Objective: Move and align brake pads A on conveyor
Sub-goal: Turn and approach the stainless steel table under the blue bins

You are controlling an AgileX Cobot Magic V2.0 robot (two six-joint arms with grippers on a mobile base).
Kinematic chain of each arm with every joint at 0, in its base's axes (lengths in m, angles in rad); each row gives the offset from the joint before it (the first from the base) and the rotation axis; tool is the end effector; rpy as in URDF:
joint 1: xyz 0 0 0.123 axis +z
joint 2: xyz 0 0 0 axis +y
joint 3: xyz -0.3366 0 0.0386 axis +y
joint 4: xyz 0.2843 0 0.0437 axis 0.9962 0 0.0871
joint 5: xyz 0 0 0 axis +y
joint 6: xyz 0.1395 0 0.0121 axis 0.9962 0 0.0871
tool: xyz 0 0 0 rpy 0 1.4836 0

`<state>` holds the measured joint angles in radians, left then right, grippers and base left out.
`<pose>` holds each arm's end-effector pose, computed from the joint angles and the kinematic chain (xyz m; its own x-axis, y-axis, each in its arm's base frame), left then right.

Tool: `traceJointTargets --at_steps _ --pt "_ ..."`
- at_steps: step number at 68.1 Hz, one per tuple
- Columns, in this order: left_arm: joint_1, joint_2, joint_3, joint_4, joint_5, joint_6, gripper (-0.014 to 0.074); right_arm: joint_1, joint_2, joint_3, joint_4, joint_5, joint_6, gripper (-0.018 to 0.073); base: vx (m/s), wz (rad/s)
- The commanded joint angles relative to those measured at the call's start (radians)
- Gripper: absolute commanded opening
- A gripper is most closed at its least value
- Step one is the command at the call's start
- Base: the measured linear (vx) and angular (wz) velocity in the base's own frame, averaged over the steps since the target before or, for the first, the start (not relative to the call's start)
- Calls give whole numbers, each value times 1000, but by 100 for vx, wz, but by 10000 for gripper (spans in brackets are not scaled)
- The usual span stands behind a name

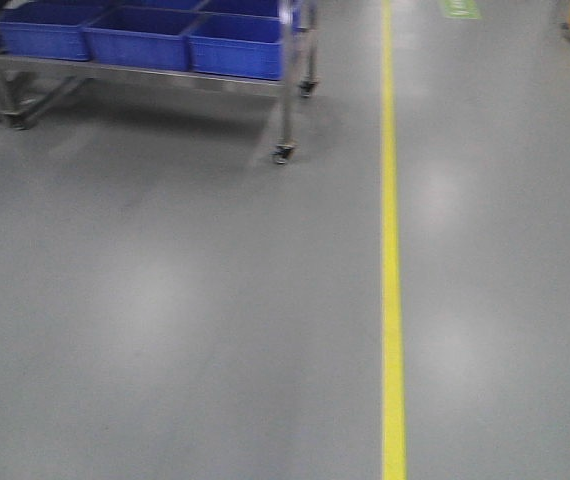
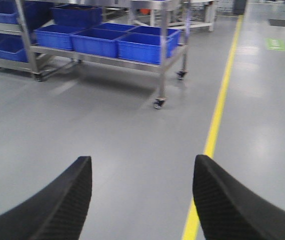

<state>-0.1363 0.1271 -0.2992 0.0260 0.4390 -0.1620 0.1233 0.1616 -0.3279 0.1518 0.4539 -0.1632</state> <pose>0.0808 -0.0095 0.2706 -0.1925 -0.1129 -0.9748 0.0995 0.9860 -0.1338 0.0824 0.0196 0.2781 -0.1881 -0.0500 -0.9809 -0.1923 0.9812 -0.0132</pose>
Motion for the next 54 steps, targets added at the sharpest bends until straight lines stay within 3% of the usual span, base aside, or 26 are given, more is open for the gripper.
traceJointTargets --at_steps 1,54 --pt "-1 15 -25 -2 -77 -2 351 -4 14 -27 0 -74 -7 432 41 60" --pt "-1 15 -25 -2 -77 -2 351 -4 14 -27 0 -74 -7 432 30 95"
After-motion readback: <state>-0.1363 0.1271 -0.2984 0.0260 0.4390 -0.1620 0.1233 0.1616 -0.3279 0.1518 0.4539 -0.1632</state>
